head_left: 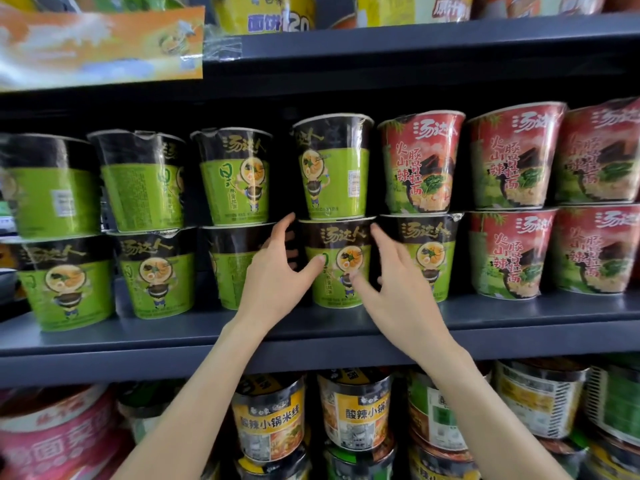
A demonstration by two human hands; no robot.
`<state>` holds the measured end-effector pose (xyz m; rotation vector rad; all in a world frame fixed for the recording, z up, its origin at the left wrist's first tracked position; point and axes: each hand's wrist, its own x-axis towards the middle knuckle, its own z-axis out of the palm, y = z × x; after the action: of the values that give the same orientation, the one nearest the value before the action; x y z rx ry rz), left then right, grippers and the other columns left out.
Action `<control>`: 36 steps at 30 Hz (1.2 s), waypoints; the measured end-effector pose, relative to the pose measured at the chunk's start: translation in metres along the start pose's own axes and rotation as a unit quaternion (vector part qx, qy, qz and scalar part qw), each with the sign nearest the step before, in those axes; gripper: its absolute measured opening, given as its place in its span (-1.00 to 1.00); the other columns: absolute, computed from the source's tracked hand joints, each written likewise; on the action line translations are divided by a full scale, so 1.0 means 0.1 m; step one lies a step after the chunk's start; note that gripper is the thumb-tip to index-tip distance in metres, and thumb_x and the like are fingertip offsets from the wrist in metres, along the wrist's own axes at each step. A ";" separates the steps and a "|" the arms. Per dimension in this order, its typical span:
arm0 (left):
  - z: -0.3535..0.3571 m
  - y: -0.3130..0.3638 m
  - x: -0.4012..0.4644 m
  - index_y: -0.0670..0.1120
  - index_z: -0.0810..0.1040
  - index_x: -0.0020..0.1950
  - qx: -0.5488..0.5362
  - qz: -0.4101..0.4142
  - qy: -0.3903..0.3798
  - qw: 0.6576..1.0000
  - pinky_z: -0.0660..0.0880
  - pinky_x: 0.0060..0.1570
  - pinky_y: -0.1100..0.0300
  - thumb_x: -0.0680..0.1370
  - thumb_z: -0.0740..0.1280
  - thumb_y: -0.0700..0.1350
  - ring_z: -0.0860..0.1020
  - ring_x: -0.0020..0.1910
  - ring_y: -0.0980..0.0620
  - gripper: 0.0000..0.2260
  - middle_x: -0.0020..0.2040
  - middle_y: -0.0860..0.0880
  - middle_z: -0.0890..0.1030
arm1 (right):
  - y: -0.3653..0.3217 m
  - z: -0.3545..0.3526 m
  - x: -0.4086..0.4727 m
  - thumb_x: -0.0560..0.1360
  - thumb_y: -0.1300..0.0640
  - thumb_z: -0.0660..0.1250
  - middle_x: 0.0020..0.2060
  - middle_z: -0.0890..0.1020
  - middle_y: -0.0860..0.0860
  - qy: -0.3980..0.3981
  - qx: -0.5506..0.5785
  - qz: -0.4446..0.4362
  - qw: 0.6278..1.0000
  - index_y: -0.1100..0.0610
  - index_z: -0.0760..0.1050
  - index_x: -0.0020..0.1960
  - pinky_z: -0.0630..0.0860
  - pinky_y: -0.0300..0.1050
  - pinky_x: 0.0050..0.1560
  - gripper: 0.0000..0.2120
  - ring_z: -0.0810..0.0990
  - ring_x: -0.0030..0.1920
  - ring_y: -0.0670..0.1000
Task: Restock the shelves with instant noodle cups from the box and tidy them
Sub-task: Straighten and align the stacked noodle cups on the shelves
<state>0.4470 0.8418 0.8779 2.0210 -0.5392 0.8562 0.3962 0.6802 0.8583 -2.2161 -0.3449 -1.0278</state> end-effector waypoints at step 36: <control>-0.05 0.24 0.31 0.04 0.43 0.29 -0.139 0.067 0.063 0.986 0.48 -0.01 0.41 0.44 0.44 -0.19 0.51 0.11 0.23 -0.54 0.25 0.07 0.49 | -0.26 -0.09 0.70 0.54 0.05 0.21 0.17 0.55 0.21 -0.005 -0.030 -0.007 1.000 0.22 -0.19 0.54 0.53 0.06 -0.01 -0.22 0.58 0.03 0.15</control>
<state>0.4511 0.8317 0.9160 1.6815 -0.6886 0.9272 0.4247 0.6907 0.9271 -2.2756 -0.3396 -1.0469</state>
